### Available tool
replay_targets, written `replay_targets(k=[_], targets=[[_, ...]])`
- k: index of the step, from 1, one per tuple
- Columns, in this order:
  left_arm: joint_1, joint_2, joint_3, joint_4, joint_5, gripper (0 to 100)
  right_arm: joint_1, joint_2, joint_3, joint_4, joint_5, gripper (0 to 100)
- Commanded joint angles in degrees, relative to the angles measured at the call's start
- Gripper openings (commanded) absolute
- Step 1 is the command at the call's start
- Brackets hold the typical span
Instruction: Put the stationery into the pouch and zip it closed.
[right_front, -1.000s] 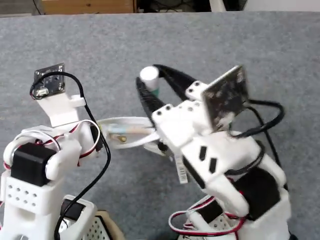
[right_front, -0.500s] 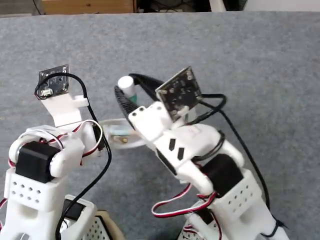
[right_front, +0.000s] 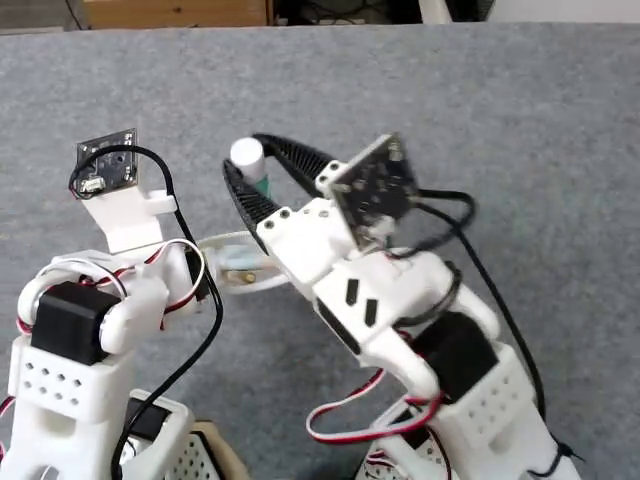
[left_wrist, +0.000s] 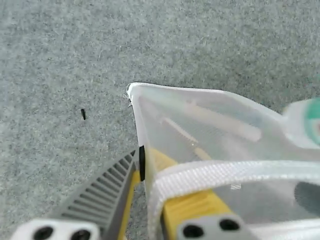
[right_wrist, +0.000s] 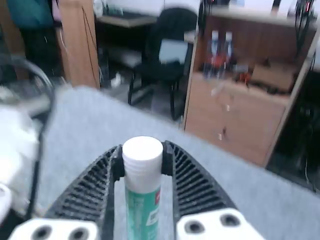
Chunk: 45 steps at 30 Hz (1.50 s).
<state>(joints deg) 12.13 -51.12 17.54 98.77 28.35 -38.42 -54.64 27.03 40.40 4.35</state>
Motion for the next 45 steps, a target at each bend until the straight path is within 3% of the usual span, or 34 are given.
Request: replay_targets(k=[1,5,12,22,27,32,38,45], targets=[[-0.4,-0.88,-0.57,-1.85,0.09,3,-0.62,-0.84,-5.85,-1.23,-0.09,1.2],[-0.4,-0.88,-0.57,-1.85,0.09,3,-0.62,-0.84,-9.45,3.78,-0.53,1.2],[-0.4,-0.88,-0.57,-1.85,0.09,3,-0.62,-0.92,-18.51,19.87,-11.78,1.2],[-0.4,-0.88,-0.57,-1.85,0.09,3,-0.62,-3.91,-11.82,20.57,-12.48,1.2],[-0.4,-0.88,-0.57,-1.85,0.09,3,-0.62,-6.37,-10.07,20.84,-18.46,1.2],[-0.4,-0.88,-0.57,-1.85,0.09,3,-0.62,-6.99,-5.05,20.57,-17.85,1.2],[-0.4,-0.97,-0.57,-1.85,0.09,3,-0.62,-7.08,0.66,20.57,-8.44,1.2],[-0.4,-0.97,-0.57,-1.85,0.09,3,-0.62,-7.08,0.92,20.92,-4.13,1.2]])
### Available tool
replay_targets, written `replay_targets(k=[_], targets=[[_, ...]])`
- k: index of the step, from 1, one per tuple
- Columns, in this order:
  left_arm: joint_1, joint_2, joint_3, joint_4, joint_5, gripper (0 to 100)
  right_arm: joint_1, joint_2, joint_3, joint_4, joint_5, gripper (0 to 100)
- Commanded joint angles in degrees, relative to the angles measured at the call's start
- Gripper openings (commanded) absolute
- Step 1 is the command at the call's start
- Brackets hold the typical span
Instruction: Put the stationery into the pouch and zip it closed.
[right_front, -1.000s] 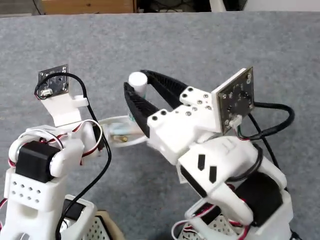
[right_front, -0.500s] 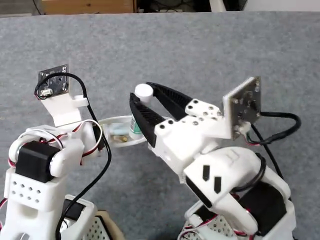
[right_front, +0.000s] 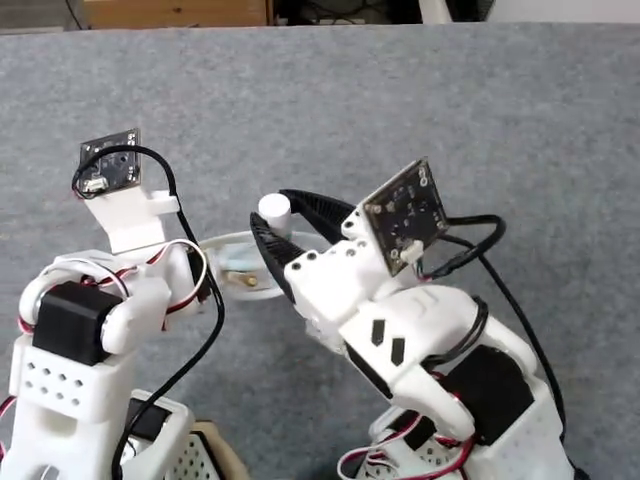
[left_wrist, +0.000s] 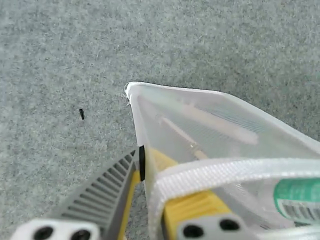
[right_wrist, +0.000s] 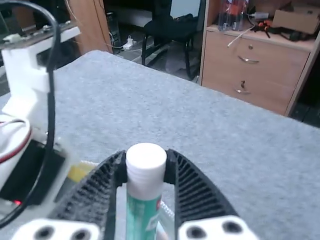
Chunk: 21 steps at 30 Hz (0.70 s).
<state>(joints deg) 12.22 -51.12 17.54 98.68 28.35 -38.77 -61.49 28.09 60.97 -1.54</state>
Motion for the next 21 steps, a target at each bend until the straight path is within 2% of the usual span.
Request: replay_targets(k=[1,7,11,17,21], targets=[[-0.48,-0.97,-0.57,-1.76,0.09,3,-0.26,-0.22,-0.13,0.35,2.46,1.2],[-0.48,-0.97,-0.57,-1.76,0.09,3,-0.35,-0.22,0.04,2.46,9.76,1.5],[-0.48,-0.97,-0.57,-1.76,0.09,3,-0.35,-0.22,0.13,2.81,11.52,1.8],[-0.48,-0.97,-0.57,-1.76,0.09,3,-0.35,-0.22,0.04,5.54,11.52,19.7],[-0.48,-0.88,-0.57,-1.76,0.09,3,-0.35,-0.22,-0.22,5.63,11.52,22.1]])
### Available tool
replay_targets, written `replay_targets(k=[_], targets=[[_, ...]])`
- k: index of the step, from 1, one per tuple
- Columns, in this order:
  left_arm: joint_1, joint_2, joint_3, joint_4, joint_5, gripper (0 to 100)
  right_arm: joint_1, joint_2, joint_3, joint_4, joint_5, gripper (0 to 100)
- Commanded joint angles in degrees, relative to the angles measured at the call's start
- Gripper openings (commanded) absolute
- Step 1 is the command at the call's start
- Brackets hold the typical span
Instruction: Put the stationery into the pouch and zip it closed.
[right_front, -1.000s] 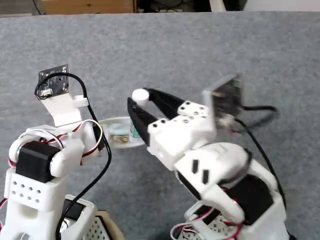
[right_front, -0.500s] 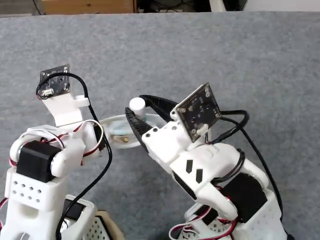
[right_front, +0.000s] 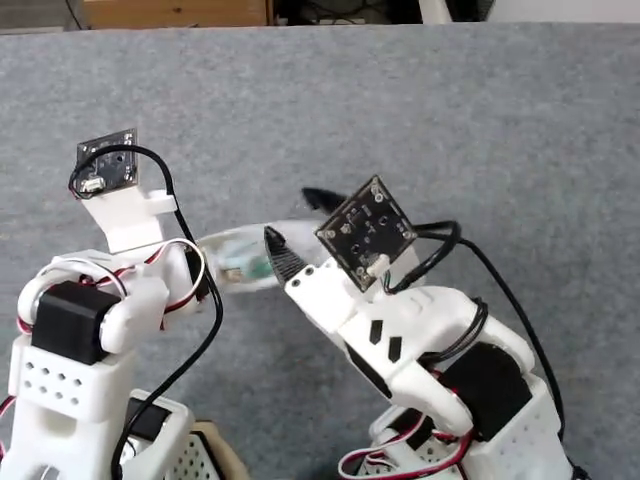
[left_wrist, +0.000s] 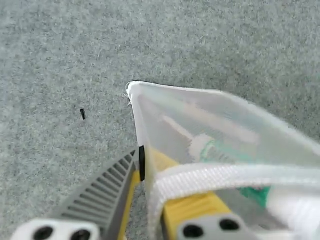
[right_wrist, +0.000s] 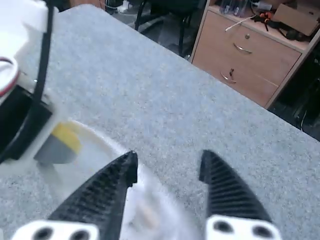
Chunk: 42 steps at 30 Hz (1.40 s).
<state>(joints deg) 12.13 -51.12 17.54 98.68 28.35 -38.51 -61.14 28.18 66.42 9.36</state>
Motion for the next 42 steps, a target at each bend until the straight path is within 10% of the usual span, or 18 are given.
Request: replay_targets(k=[1,24,35,42], targets=[[-0.4,-0.88,-0.57,-1.76,0.09,3,-0.62,-0.57,-0.31,0.18,0.62,22.3],[0.48,-2.37,-19.74,2.37,0.26,3,0.7,-11.3,-5.32,5.1,0.62,22.3],[4.88,-2.81,-8.31,1.14,0.18,3,2.64,-11.82,5.76,3.69,0.62,22.3],[-5.93,1.14,9.27,-16.18,0.35,3,6.15,-12.35,12.35,0.44,0.18,22.3]])
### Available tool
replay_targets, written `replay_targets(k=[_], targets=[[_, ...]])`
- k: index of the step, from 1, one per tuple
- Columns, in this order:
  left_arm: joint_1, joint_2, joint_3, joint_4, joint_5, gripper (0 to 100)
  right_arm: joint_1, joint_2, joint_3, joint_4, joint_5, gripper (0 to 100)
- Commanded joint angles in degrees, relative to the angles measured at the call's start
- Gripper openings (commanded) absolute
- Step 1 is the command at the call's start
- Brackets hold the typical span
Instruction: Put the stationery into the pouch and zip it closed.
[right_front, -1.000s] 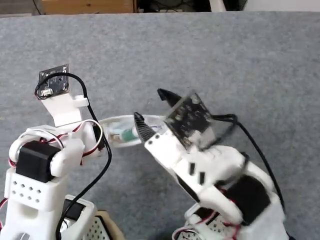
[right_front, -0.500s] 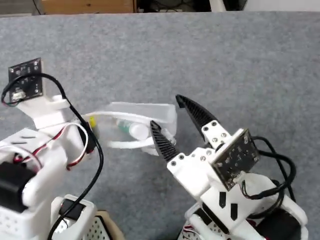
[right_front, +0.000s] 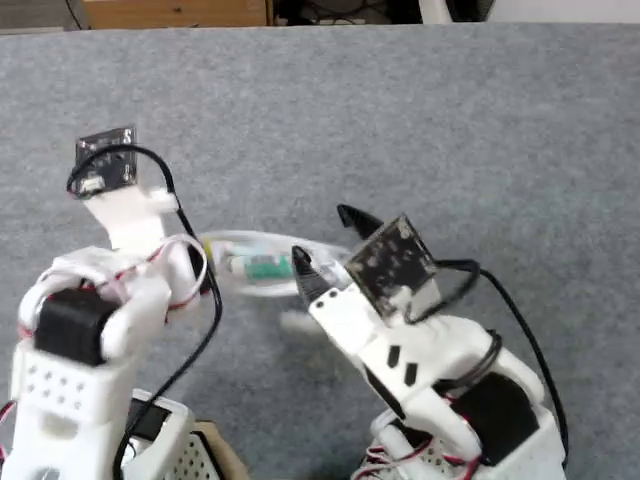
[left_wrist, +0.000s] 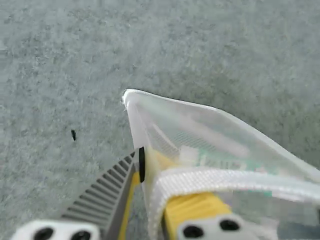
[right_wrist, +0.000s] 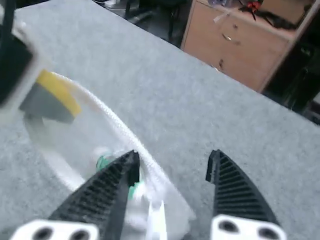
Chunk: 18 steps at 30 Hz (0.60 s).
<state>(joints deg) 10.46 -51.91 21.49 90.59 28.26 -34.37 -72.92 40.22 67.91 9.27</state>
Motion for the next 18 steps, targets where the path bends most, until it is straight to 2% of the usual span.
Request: replay_targets(k=[1,6,11,18], targets=[[-4.97,3.25,7.34,-10.11,0.44,3,2.37,-0.57,0.31,-0.88,0.26,22.3],[-5.58,8.79,4.26,-11.08,0.62,3,4.13,-0.22,0.75,1.41,0.26,22.3],[-5.58,11.16,-2.68,-5.45,0.62,3,4.13,-0.66,1.27,5.01,0.53,22.3],[-5.67,11.52,-2.77,-5.01,0.62,3,3.87,-0.66,-16.66,10.99,0.26,22.3]])
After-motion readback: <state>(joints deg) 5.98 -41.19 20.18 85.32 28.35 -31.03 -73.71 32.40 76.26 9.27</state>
